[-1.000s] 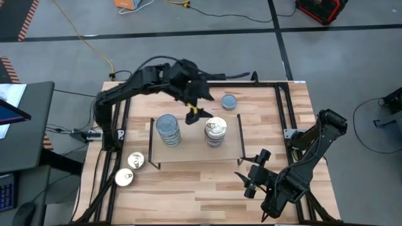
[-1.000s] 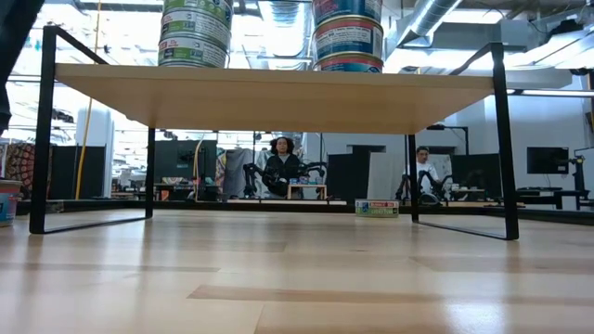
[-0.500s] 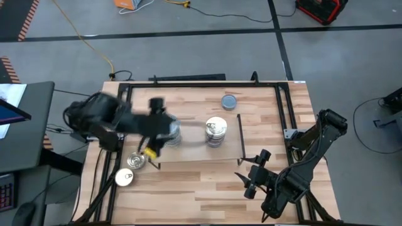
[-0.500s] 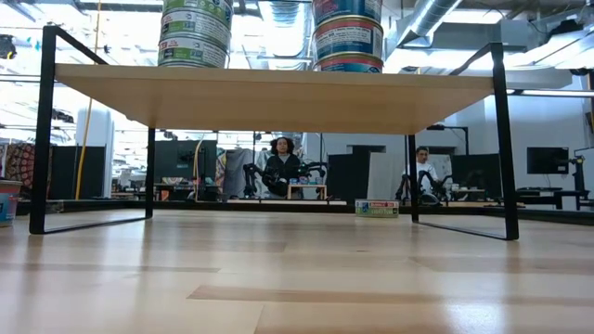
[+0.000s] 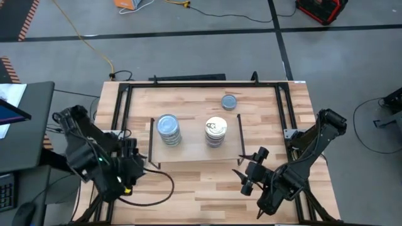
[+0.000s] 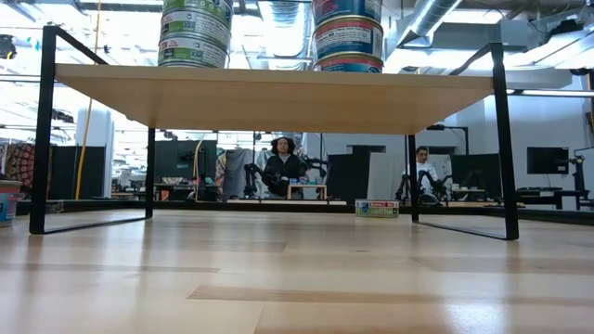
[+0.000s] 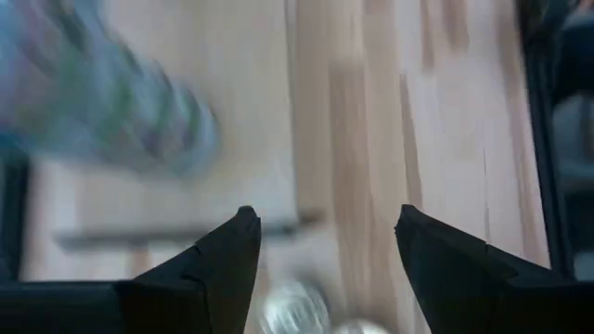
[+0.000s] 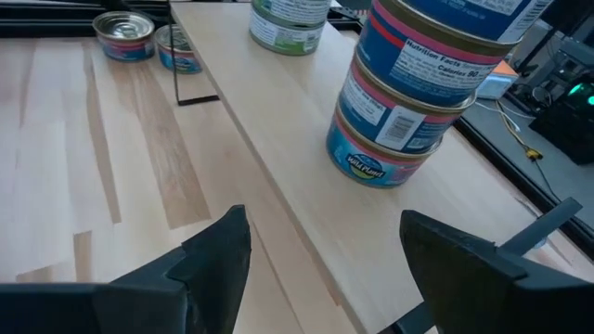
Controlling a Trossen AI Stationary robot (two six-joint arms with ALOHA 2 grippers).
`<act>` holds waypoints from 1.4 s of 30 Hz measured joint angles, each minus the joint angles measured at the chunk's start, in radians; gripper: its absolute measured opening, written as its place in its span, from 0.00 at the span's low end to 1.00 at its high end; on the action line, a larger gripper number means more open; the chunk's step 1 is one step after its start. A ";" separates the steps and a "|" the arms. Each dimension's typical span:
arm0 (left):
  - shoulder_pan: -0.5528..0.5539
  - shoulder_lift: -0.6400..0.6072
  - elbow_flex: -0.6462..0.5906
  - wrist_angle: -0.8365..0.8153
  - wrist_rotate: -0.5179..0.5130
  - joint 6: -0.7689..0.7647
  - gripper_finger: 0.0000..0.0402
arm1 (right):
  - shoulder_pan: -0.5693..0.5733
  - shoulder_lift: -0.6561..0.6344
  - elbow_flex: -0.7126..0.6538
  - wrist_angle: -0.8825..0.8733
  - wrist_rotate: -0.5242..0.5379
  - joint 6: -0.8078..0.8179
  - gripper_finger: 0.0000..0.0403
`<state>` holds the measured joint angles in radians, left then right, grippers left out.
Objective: Stack canned seafood by type on shelf
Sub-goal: Stack the blue tuna can on top of the blue tuna can on the shelf
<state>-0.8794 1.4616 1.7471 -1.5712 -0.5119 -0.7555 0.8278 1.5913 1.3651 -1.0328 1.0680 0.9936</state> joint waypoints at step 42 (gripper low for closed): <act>-0.142 0.174 -0.709 0.397 0.514 -0.552 0.49 | -0.104 0.000 0.000 0.164 0.007 -0.269 0.75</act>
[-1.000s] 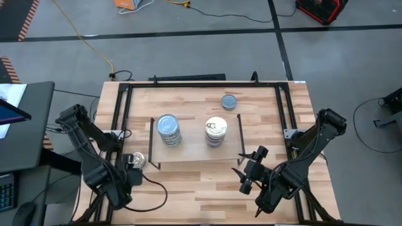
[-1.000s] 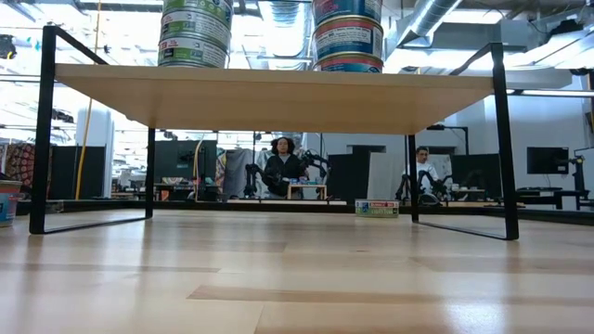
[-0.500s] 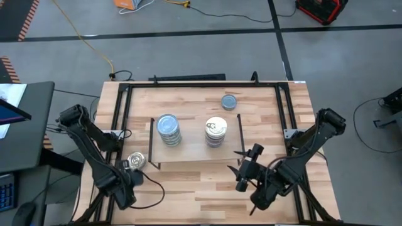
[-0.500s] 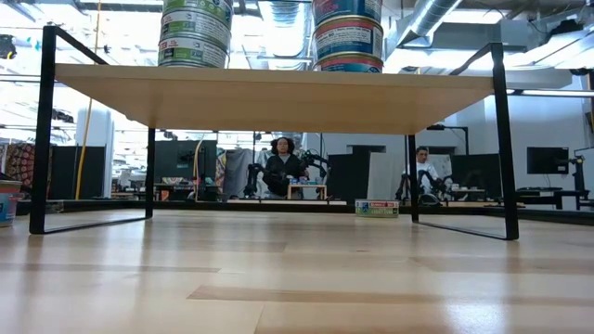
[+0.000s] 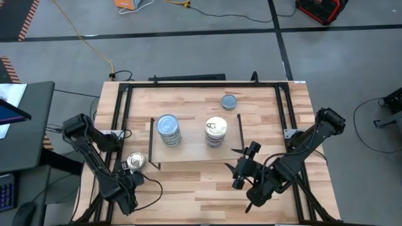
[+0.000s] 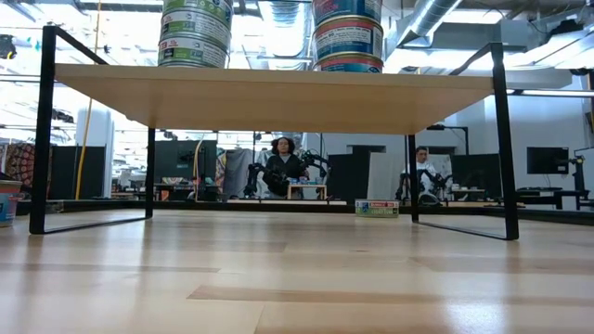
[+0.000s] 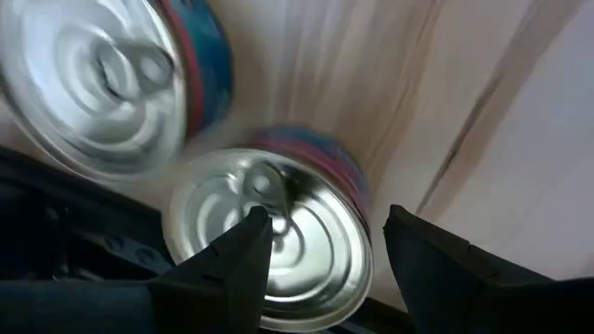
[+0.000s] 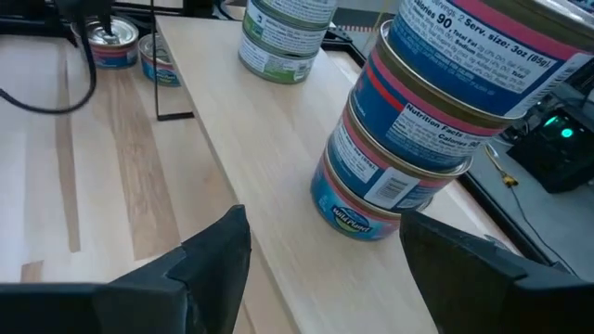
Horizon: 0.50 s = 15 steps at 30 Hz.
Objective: Stack canned seafood by type on shelf
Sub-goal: Stack the blue tuna can on top of the blue tuna can on the shelf
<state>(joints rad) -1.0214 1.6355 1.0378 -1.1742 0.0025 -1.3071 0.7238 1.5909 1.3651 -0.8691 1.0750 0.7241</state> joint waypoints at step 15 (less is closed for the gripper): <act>-0.013 0.128 0.054 -0.004 -0.016 0.016 0.28 | 0.000 -0.001 0.000 0.098 -0.004 -0.081 0.75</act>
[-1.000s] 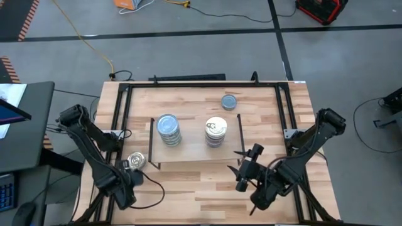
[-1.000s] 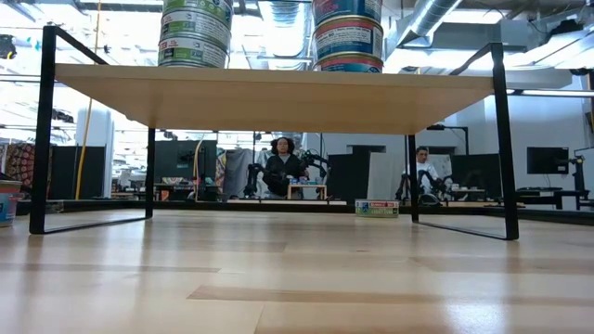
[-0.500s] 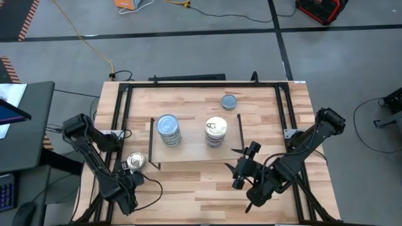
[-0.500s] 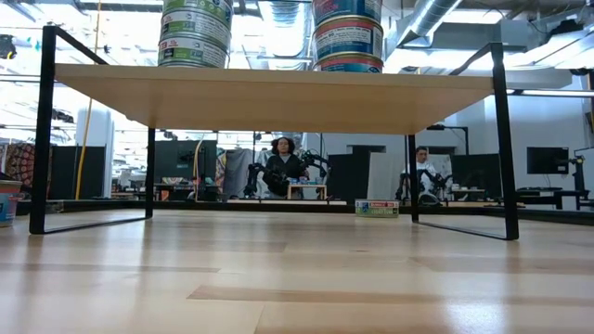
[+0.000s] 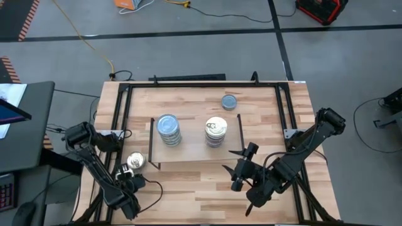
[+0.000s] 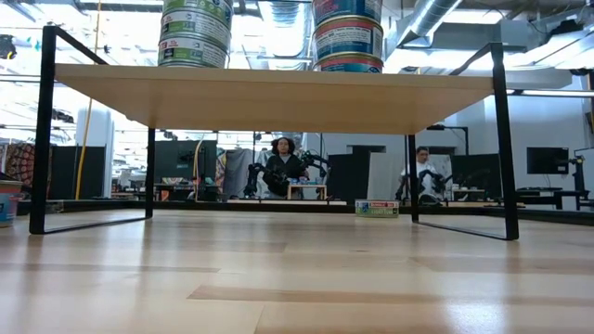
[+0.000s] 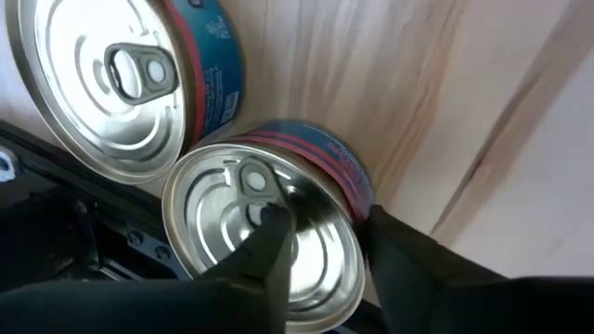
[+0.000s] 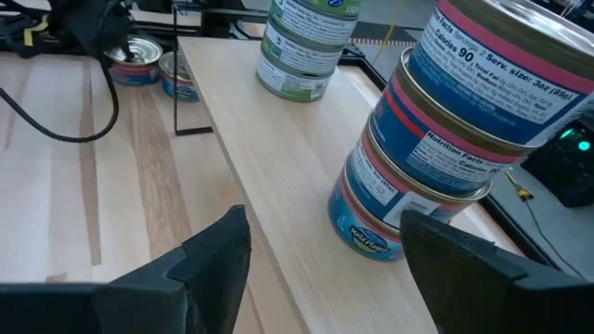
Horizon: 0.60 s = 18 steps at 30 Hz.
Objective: Stack canned seafood by type on shelf
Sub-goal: Stack the blue tuna can on top of the blue tuna can on the shelf
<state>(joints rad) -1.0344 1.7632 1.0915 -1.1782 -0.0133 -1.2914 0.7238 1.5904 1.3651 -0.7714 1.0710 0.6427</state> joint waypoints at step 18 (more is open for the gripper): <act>0.000 0.010 0.089 -0.017 -0.011 0.019 0.19 | 0.000 0.000 0.000 0.006 0.000 0.003 0.75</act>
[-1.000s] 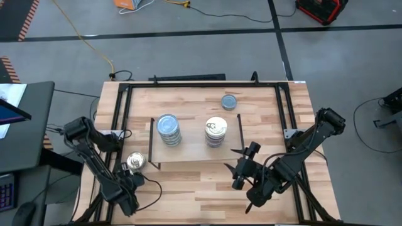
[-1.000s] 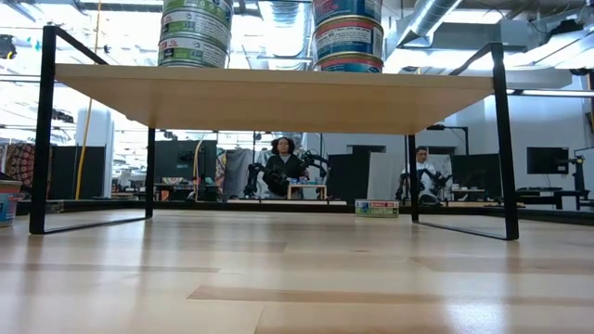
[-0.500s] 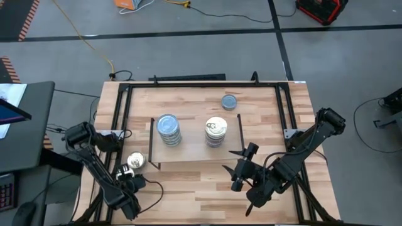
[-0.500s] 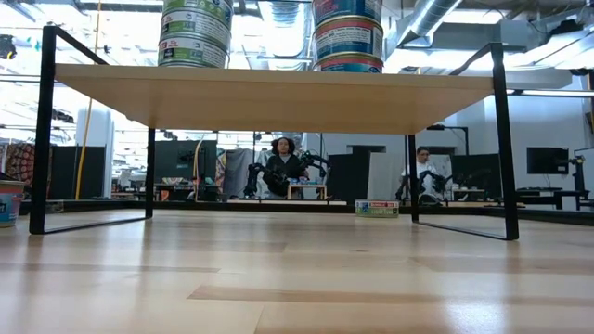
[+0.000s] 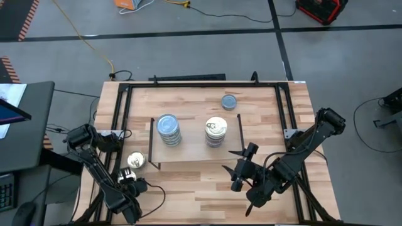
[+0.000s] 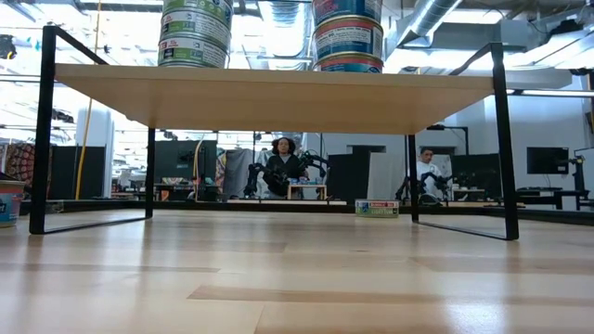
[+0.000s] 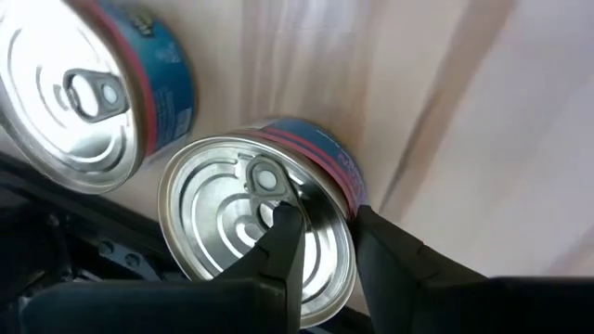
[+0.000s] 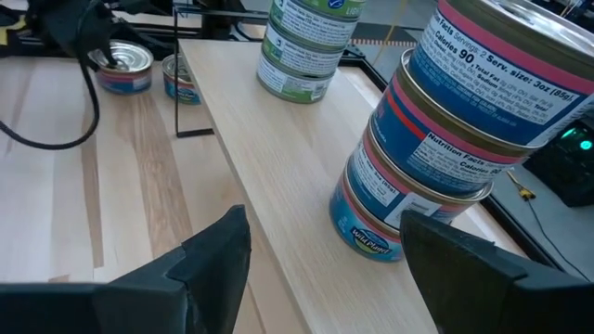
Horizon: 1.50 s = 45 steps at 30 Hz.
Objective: Stack canned seafood by type on shelf
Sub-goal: Stack the blue tuna can on top of the blue tuna can on the shelf
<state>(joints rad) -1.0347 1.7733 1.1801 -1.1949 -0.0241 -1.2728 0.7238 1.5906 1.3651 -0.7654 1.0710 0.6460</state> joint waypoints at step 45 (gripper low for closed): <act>0.003 -0.005 0.010 0.034 -0.132 0.162 0.38 | 0.000 0.000 0.000 0.013 0.000 0.000 0.75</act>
<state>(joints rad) -1.0313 1.7683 1.1904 -1.1607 -0.1564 -1.1113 0.7238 1.5906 1.3651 -0.7521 1.0714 0.6464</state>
